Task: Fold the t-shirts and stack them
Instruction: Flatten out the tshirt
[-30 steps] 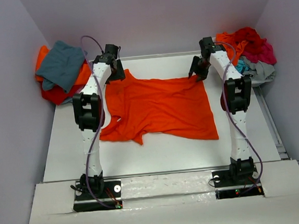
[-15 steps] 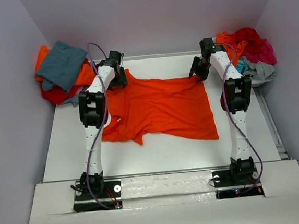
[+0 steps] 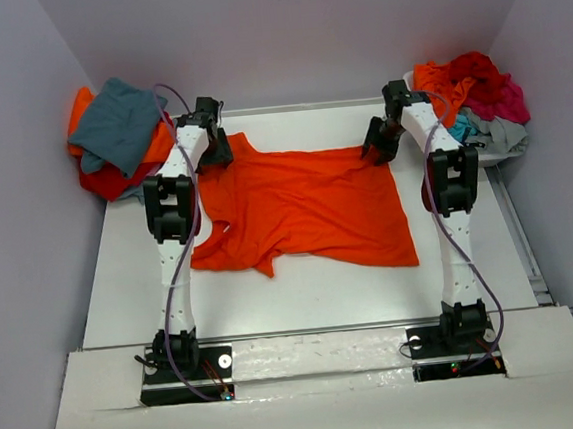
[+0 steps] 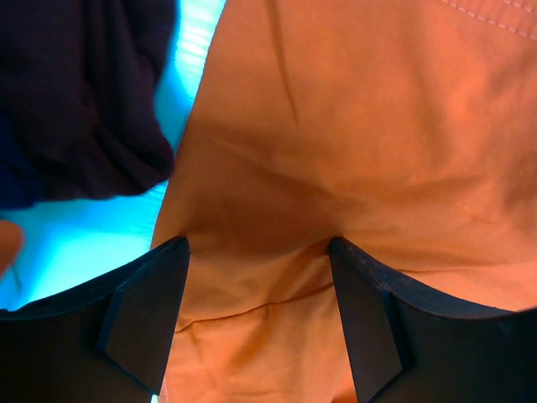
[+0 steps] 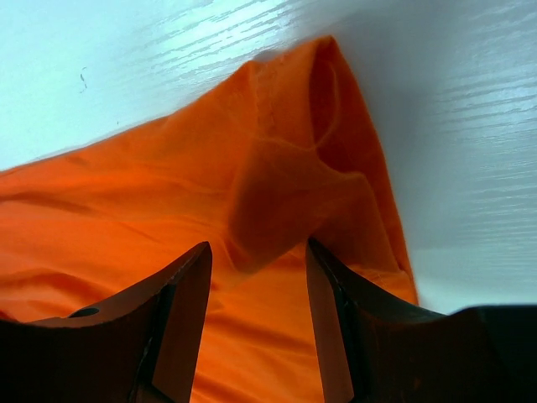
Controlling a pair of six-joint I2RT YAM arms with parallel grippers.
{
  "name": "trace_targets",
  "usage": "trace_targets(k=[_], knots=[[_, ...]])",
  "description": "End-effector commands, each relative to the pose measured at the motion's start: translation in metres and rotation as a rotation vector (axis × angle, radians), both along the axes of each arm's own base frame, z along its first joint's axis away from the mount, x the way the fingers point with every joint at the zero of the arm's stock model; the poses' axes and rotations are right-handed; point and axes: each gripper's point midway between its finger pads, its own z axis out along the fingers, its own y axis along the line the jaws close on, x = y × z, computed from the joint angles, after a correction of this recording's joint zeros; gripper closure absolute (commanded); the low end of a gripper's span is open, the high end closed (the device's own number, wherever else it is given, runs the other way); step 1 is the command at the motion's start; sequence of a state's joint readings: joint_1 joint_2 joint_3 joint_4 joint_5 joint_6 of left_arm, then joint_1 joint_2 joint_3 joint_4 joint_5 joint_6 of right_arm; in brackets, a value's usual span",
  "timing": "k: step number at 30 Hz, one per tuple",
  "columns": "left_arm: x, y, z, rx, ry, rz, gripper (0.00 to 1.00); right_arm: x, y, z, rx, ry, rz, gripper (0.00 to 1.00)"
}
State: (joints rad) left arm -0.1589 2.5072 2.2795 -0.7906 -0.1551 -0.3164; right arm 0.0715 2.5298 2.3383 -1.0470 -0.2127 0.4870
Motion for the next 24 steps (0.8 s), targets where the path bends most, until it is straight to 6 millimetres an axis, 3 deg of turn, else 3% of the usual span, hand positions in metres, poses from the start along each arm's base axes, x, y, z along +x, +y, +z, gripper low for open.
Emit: trace_targets(k=[1,4,12,19,24], knots=[[0.003,0.014,-0.005,0.026,0.013,0.021,0.20,-0.009,0.000,-0.001,0.018,0.030,0.014,0.46],[0.004,0.012,-0.013,0.019,0.024,0.017,0.20,-0.012,-0.009,-0.003,-0.006,0.037,0.008,0.46],[0.008,0.012,-0.034,0.025,0.042,0.006,0.19,-0.004,-0.006,-0.015,0.009,0.044,0.015,0.45],[0.029,0.019,-0.020,0.043,-0.035,0.019,0.17,0.011,-0.007,-0.028,0.024,0.017,0.023,0.44],[0.038,0.021,-0.007,0.051,-0.079,0.033,0.17,0.028,-0.013,-0.016,0.052,-0.044,0.008,0.42]])
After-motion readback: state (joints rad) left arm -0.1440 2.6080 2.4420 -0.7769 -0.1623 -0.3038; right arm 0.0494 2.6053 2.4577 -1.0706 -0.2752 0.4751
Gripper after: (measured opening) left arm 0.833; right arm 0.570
